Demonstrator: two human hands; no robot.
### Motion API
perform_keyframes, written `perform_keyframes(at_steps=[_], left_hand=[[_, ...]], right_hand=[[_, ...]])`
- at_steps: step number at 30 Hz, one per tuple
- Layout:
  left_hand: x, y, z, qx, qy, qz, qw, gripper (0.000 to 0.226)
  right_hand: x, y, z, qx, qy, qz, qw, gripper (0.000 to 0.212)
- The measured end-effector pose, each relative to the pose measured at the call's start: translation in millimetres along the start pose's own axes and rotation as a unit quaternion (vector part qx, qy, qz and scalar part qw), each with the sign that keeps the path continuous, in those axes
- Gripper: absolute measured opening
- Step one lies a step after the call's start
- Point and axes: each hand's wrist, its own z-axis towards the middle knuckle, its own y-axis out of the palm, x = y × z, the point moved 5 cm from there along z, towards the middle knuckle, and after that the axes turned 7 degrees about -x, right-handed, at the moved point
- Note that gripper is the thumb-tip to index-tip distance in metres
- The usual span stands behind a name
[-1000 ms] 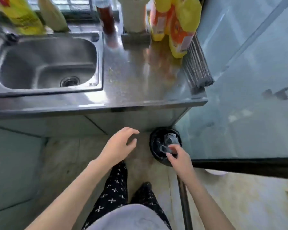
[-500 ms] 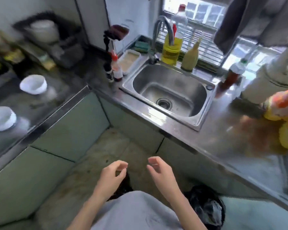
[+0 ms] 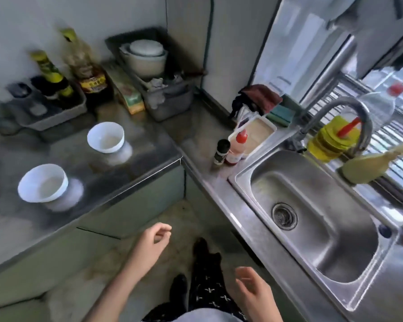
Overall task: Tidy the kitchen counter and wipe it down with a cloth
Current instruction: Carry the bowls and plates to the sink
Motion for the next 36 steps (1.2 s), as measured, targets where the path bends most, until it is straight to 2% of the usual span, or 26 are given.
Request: perform_keyframes(at_steps=[3, 7, 9, 12, 15, 18, 20, 21, 23, 25, 27, 29, 31, 33, 36], left_hand=[[5, -22, 30, 0.038, -0.017, -0.005, 0.999, 0.026], [6, -51, 35, 0.114, -0.057, -0.016, 0.992, 0.017], [0, -62, 24, 0.149, -0.079, -0.039, 0.985, 0.017], [-21, -70, -2, 0.187, -0.125, -0.089, 0.97, 0.02], [-46, -81, -28, 0.237, -0.167, -0.156, 0.944, 0.021], [-70, -105, -41, 0.317, -0.199, -0.196, 0.906, 0.019], [-89, -131, -39, 0.358, -0.216, -0.21, 0.884, 0.023], [-96, -146, -35, 0.368, -0.221, -0.21, 0.879, 0.032], [-105, -180, -24, 0.384, -0.211, -0.216, 0.873, 0.045], [-113, -214, -9, 0.396, -0.206, -0.254, 0.858, 0.053], [-127, -239, 5, 0.387, -0.227, -0.315, 0.836, 0.064], [-141, -254, 19, 0.356, -0.248, -0.379, 0.817, 0.062], [-153, -262, 27, 0.33, -0.273, -0.421, 0.799, 0.055], [-158, -266, 31, 0.305, -0.289, -0.445, 0.791, 0.049], [-162, -264, 34, 0.252, -0.295, -0.438, 0.811, 0.034]], right_hand=[[-23, -10, 50, -0.057, -0.006, -0.033, 0.998, 0.033], [-101, -1, 117, -0.139, -0.082, -0.091, 0.983, 0.013], [-143, 16, 146, -0.182, -0.128, -0.138, 0.965, 0.016], [-202, 50, 181, -0.248, -0.195, -0.228, 0.921, 0.015], [-256, 87, 196, -0.296, -0.229, -0.259, 0.89, 0.022], [-289, 123, 208, -0.32, -0.244, -0.263, 0.877, 0.02], [-302, 149, 215, -0.33, -0.228, -0.246, 0.882, 0.022], [-308, 163, 217, -0.33, -0.22, -0.237, 0.887, 0.022], [-321, 186, 220, -0.294, -0.224, -0.212, 0.905, 0.02], [-339, 198, 226, -0.189, -0.224, -0.163, 0.942, 0.017], [-355, 201, 234, -0.076, -0.194, -0.069, 0.976, 0.024], [-363, 204, 244, -0.02, -0.131, 0.014, 0.991, 0.036], [-364, 212, 254, -0.01, -0.039, 0.091, 0.995, 0.036], [-358, 223, 260, -0.039, 0.056, 0.18, 0.981, 0.032], [-355, 237, 265, -0.094, 0.108, 0.281, 0.949, 0.034]])
